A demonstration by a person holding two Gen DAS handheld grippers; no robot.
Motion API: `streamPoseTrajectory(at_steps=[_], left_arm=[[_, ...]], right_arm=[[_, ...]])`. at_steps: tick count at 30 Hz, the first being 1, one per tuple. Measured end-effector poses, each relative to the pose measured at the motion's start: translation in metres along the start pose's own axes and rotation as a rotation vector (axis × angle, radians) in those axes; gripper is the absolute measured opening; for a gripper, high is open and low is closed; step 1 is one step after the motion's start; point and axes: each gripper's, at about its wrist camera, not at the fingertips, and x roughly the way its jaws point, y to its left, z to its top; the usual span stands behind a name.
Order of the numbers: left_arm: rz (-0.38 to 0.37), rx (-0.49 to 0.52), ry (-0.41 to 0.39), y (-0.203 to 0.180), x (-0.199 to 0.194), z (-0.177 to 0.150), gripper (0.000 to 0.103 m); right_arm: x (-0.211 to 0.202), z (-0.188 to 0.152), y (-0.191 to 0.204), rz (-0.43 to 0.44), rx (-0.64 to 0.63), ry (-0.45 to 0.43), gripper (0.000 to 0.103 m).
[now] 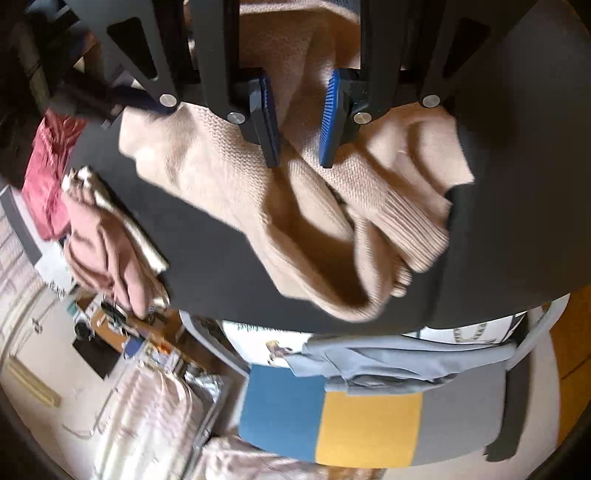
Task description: Fold clothes
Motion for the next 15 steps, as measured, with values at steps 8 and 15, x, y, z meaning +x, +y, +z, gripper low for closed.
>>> streamPoseTrajectory(at_steps=[8,15], left_arm=[[0.045,0.052,0.013,-0.001,0.006,-0.030,0.013],[-0.046,-0.041,-0.018,0.023,-0.014,-0.057,0.013]], right_arm=[[0.018,0.043,-0.030,-0.030,0.166,0.008,0.051],[0.103,0.098,-0.032,-0.112,0.236,0.163,0.041]])
